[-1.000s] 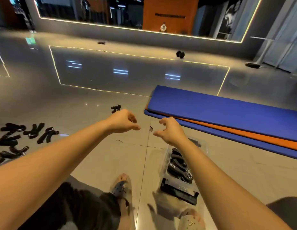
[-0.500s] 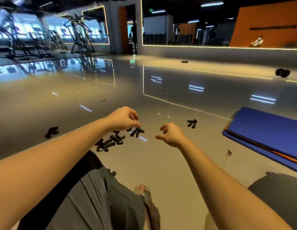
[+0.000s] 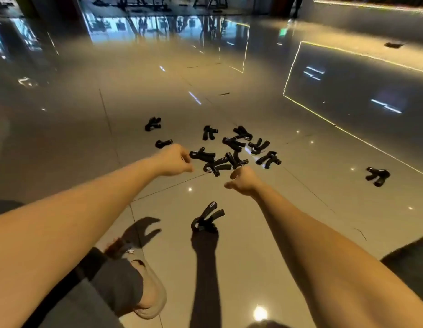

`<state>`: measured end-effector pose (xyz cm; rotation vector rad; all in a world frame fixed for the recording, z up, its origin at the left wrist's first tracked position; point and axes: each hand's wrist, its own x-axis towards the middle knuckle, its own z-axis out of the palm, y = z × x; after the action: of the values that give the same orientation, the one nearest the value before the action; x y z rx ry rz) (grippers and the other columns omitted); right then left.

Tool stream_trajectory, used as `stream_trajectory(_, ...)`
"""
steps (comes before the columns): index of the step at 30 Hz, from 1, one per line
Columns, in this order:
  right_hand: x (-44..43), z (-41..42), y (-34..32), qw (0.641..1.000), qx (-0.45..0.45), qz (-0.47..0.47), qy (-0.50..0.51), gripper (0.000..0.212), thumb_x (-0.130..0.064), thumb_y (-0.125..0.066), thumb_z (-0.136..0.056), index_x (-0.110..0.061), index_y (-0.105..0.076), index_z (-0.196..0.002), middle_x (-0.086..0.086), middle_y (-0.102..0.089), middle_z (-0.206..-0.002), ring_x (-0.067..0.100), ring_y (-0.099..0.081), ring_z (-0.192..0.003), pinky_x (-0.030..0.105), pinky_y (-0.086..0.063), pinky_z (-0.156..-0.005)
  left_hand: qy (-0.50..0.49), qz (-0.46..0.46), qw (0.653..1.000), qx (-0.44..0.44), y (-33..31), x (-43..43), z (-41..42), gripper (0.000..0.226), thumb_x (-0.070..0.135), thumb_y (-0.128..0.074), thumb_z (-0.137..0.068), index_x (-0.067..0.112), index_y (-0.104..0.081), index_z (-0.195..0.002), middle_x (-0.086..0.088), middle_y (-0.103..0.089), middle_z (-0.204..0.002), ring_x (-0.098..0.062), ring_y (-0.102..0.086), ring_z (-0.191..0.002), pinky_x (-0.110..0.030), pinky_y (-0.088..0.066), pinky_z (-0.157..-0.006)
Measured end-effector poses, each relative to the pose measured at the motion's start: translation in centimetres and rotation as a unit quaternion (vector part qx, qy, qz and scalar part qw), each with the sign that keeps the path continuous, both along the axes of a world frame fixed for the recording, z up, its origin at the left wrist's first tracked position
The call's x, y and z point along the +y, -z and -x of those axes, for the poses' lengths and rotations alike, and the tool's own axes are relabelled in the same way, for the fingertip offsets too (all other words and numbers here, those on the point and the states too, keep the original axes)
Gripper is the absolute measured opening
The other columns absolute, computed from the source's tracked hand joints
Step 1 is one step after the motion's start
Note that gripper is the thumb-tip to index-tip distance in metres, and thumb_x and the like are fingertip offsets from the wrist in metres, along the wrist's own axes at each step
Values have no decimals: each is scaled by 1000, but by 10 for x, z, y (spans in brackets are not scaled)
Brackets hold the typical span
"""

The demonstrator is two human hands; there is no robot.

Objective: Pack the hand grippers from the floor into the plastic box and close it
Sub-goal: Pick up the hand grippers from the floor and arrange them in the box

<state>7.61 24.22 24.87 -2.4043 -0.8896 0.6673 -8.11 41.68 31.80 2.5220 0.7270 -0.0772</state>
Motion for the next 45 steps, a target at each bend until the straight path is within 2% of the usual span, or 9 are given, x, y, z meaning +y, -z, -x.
stream_trajectory(3,32,-2,26,995,-40,65,-62,48,-24,-74,-90,-11,-59,-134,12,-61,-132,28,-58,-120,36,-49,-95,-36,40,999,8,41,26,4,27,29,-72,-91,16,-66,-114,-3,-65,-111,-11,-58,-93,-20,-43,-70)
stream_trajectory(8,50,-19,99,961,-124,163,-188,65,-17,-74,-87,-18,-47,-146,9,-53,-138,31,-56,-121,40,-51,-95,-145,141,979,34,123,40,-17,31,30,-73,-91,18,-65,-118,-2,-64,-113,-21,-60,-106,-39,-51,-95)
stream_trajectory(17,70,-67,222,891,-156,181,-387,81,-25,-70,-82,-25,-33,-154,1,-38,-155,28,-38,-138,42,-40,-105,-322,329,884,77,293,11,-44,65,19,-78,-82,17,-53,-143,-10,-63,-128,-27,-60,-118,-39,-47,-106)
stream_trajectory(21,87,-72,250,868,-167,131,-449,72,-37,-70,-78,-29,-46,-145,-3,-48,-147,25,-41,-136,40,-38,-105,-350,365,857,95,328,2,-43,63,5,-77,-85,11,-53,-142,-6,-59,-100,-23,-57,-97,-22,-42,-84)
stream_trajectory(24,92,-80,256,861,-166,122,-465,70,-37,-71,-76,-28,-50,-142,-4,-51,-142,25,-46,-126,40,-39,-100,-353,349,863,90,331,2,-50,52,-2,-75,-84,7,-59,-132,-12,-60,-98,-27,-58,-87,-31,-48,-78)
stream_trajectory(28,87,-110,248,892,-154,123,-406,67,-43,-74,-78,-27,-50,-138,-5,-52,-128,24,-51,-113,38,-47,-87,-363,379,849,59,317,21,-70,50,-3,-74,-84,4,-60,-132,-14,-65,-103,-28,-60,-92,-35,-49,-87)
stream_trajectory(33,79,-155,233,961,-132,112,-214,54,-45,-75,-82,-21,-53,-126,-2,-53,-117,24,-56,-99,39,-54,-76,-304,309,900,42,297,51,-141,50,16,-71,-91,8,-56,-138,-16,-65,-129,-30,-61,-119,-40,-44,-108)
stream_trajectory(38,65,-202,246,980,-134,131,-67,49,-44,-75,-85,-17,-53,-119,2,-53,-116,27,-59,-96,36,-49,-71,-179,76,979,66,310,85,-215,61,33,-68,-91,22,-47,-147,-4,-53,-140,-24,-54,-126,-41,-47,-105)
stream_trajectory(45,40,-230,267,979,-142,145,32,52,-48,-74,-85,-16,-52,-119,2,-53,-115,26,-59,-93,32,-43,-63,-67,-70,994,57,332,115,-306,88,52,-75,-82,18,-35,-153,-6,-46,-145,-28,-44,-132,-45,-38,-111)
